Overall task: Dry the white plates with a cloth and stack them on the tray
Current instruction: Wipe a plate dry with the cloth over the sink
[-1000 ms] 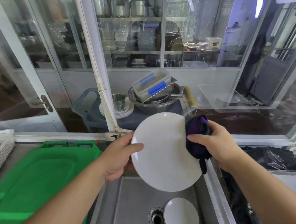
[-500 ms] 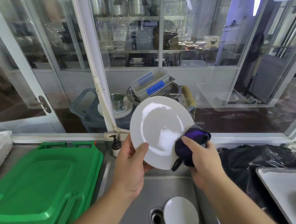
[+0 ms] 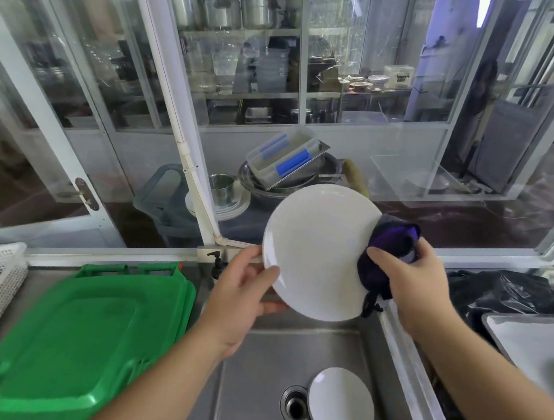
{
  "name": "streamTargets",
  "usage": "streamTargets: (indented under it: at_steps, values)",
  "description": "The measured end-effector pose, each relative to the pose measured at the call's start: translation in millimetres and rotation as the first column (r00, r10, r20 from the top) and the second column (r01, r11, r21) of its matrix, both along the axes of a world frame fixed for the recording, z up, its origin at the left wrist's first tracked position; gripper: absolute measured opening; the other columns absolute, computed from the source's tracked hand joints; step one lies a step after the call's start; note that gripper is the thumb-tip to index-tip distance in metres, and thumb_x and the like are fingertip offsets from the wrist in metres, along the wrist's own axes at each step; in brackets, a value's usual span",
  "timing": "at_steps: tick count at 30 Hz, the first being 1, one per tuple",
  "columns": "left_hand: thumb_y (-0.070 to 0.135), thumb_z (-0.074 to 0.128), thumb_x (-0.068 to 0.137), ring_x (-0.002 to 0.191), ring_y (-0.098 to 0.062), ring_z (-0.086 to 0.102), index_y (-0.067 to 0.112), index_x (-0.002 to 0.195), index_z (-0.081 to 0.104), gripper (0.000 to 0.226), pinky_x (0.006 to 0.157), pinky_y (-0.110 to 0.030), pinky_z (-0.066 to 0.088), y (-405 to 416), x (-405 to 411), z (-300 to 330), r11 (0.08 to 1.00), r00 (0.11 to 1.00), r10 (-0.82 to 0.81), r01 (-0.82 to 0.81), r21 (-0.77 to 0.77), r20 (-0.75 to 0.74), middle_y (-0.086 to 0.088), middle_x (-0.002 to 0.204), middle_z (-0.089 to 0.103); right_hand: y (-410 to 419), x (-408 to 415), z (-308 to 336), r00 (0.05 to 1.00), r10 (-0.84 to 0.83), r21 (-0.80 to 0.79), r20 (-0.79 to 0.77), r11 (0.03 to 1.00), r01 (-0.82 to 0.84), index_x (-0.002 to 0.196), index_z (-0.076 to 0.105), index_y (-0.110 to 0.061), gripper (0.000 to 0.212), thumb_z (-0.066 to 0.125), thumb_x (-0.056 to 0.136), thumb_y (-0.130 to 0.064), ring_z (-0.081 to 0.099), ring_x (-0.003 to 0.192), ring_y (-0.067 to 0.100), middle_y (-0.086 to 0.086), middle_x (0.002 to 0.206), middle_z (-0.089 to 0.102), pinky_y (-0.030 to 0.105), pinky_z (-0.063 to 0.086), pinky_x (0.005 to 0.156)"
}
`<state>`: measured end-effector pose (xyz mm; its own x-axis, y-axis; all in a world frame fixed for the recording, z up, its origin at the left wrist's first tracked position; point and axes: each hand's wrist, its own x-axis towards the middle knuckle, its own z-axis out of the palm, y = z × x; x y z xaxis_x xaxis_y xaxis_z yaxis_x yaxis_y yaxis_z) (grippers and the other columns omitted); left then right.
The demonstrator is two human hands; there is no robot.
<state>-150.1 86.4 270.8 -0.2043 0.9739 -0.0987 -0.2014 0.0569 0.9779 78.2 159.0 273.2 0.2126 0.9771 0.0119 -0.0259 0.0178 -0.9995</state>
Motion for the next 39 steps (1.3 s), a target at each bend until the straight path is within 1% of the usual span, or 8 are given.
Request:
streamTargets:
  at_steps: [5, 8, 16, 19, 24, 28, 32, 39]
  values:
    - [0.001, 0.053, 0.103, 0.089, -0.018, 0.074, 0.031, 0.119, 0.068, 0.037, 0.065, -0.037, 0.062, 13, -16, 12, 0.994, 0.987, -0.113, 0.111, -0.021, -0.117, -0.001, 0.104, 0.079, 10, 15, 28, 0.936, 0.207, 0.086, 0.285, 0.967, -0.24, 0.1, 0.069, -0.036, 0.035, 0.086, 0.081, -0.012, 0.073, 0.092, 0.014, -0.008, 0.095, 0.076, 0.041, 0.063, 0.081]
    - [-0.001, 0.05, 0.103, 0.085, -0.017, 0.073, 0.03, 0.124, 0.068, 0.042, 0.061, -0.034, 0.06, 12, -16, 12, 0.988, 0.985, -0.155, 0.154, -0.019, -0.08, -0.004, 0.106, 0.078, 12, 12, 34, 0.926, 0.206, 0.094, 0.315, 0.965, -0.246, 0.098, 0.067, -0.039, 0.036, 0.087, 0.081, -0.015, 0.071, 0.09, 0.01, -0.011, 0.095, 0.075, 0.04, 0.064, 0.082]
    - [-0.004, 0.053, 0.1, 0.102, -0.025, 0.071, 0.029, 0.119, 0.071, 0.042, 0.071, -0.042, 0.063, 2, 15, 4, 0.995, 0.988, 0.058, -0.069, 0.073, 0.145, -0.003, 0.112, 0.077, 0, -9, 2, 0.998, 0.04, -0.006, -0.05, 0.999, -0.041, 0.103, 0.067, -0.028, 0.029, 0.086, 0.082, -0.019, 0.074, 0.093, 0.022, -0.001, 0.1, 0.076, 0.047, 0.064, 0.081]
    - [-0.005, 0.056, 0.099, 0.106, -0.028, 0.072, 0.028, 0.122, 0.069, 0.043, 0.073, -0.046, 0.064, -1, 36, -1, 0.98, 0.964, 0.158, -0.18, 0.086, 0.212, -0.001, 0.114, 0.075, -14, -27, -18, 0.967, -0.042, -0.086, -0.25, 0.996, 0.021, 0.109, 0.065, -0.026, 0.03, 0.082, 0.087, -0.018, 0.072, 0.094, 0.026, 0.005, 0.109, 0.074, 0.037, 0.056, 0.062]
    - [-0.009, 0.055, 0.098, 0.099, -0.025, 0.076, 0.027, 0.125, 0.061, 0.046, 0.074, -0.049, 0.064, -11, 62, -18, 0.982, 0.927, 0.17, -0.189, 0.023, 0.334, 0.0, 0.115, 0.075, -32, -34, -39, 0.905, -0.156, -0.194, -0.396, 0.977, 0.084, 0.111, 0.066, -0.019, 0.026, 0.079, 0.089, -0.011, 0.074, 0.093, 0.029, 0.007, 0.105, 0.075, 0.039, 0.06, 0.069]
    - [-0.011, 0.058, 0.094, 0.112, -0.032, 0.069, 0.026, 0.126, 0.056, 0.049, 0.077, -0.059, 0.063, -10, 54, -23, 0.993, 0.965, 0.114, -0.112, -0.025, 0.234, 0.0, 0.124, 0.069, -26, -16, -38, 0.951, -0.139, -0.203, -0.276, 0.976, 0.083, 0.103, 0.07, -0.019, 0.023, 0.081, 0.085, -0.011, 0.073, 0.096, 0.035, 0.013, 0.108, 0.075, 0.051, 0.06, 0.084]
    - [0.003, 0.057, 0.1, 0.107, -0.032, 0.069, 0.022, 0.123, 0.064, 0.031, 0.07, -0.051, 0.063, -2, 25, -8, 0.998, 0.988, 0.027, -0.018, -0.061, 0.153, -0.01, 0.124, 0.072, -16, 2, -22, 0.992, -0.044, -0.103, -0.12, 0.994, 0.031, 0.099, 0.071, -0.023, 0.027, 0.084, 0.081, -0.008, 0.074, 0.097, 0.035, 0.009, 0.1, 0.077, 0.056, 0.061, 0.089]
    - [-0.006, 0.046, 0.102, 0.093, -0.036, 0.073, 0.017, 0.126, 0.064, 0.037, 0.065, -0.051, 0.065, -6, -11, 10, 0.954, 0.96, -0.268, 0.276, -0.117, 0.086, -0.018, 0.116, 0.075, -5, 26, 8, 0.98, 0.174, 0.0, 0.098, 0.985, -0.175, 0.111, 0.068, -0.027, 0.038, 0.085, 0.082, -0.008, 0.076, 0.089, 0.023, -0.002, 0.096, 0.078, 0.038, 0.065, 0.074]
